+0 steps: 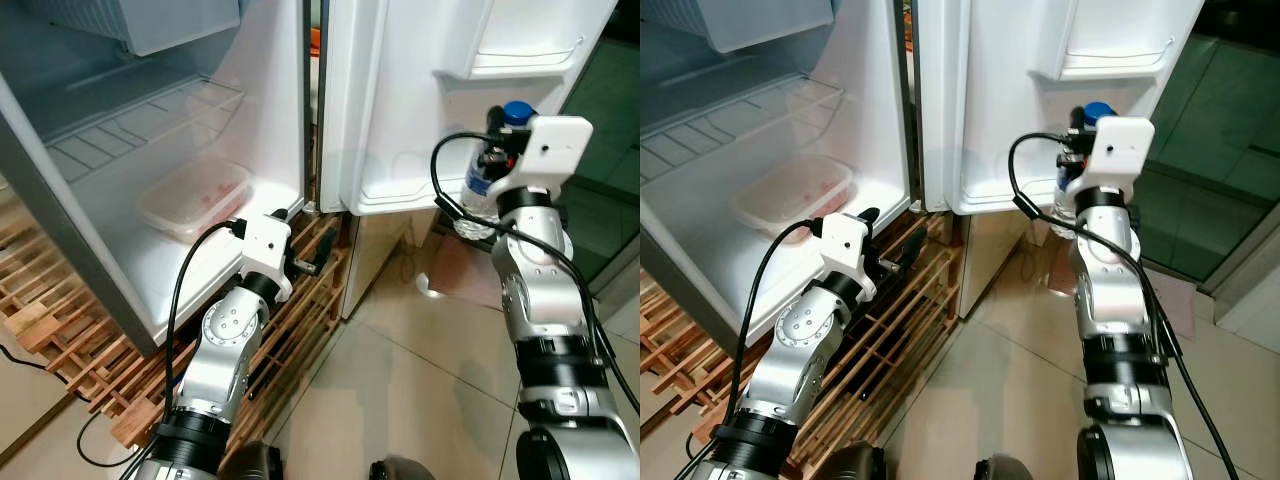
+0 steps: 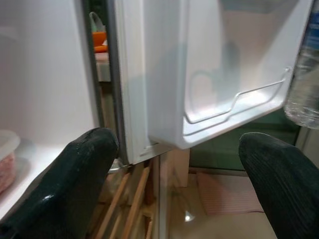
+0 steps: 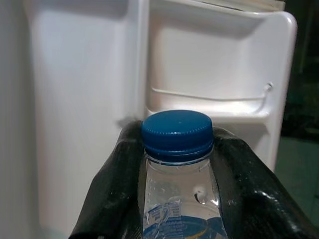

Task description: Restocking fridge

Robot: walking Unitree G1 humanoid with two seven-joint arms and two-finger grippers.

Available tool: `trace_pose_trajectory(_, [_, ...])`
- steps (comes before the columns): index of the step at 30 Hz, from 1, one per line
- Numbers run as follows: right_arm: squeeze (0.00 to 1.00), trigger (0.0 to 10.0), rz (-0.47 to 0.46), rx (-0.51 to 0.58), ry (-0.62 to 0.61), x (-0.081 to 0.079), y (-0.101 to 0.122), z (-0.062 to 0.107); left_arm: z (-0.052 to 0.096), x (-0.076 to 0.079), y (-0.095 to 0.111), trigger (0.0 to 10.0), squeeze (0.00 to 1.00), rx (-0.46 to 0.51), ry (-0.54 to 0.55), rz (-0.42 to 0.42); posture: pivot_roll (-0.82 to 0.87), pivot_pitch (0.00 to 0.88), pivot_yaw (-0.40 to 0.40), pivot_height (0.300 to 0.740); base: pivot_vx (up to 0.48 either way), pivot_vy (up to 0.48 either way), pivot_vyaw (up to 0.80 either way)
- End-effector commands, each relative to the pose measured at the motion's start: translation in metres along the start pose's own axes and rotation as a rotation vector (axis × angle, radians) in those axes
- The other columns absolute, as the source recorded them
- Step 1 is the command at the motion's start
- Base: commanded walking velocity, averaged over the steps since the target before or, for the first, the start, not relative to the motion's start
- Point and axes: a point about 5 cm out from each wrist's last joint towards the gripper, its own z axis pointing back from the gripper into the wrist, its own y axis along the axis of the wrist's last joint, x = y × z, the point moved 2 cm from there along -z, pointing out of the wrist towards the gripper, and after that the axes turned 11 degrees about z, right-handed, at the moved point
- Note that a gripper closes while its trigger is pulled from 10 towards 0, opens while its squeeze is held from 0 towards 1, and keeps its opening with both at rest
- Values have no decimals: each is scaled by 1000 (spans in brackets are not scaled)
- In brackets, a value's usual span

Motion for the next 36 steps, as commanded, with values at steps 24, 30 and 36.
trace_pose_trajectory(24, [0, 10000, -81, 208, 201, -40, 56, -45, 3, 1, 3, 10000, 0, 15, 13, -6, -28, 0, -31, 693, 193, -106, 0])
trace_pose_trajectory(30, [0, 10000, -95, 243, 222, -46, 65, -50, 9, 0, 4, 10000, 0, 18, 14, -13, 1, 0, -35, 693, 0, 0, 0])
trace_pose_trajectory(36, [0, 10000, -125, 273, 256, -60, 79, -54, 17, -7, 6, 10000, 0, 11, 38, -23, 39, 0, -46, 693, 0, 0, 0])
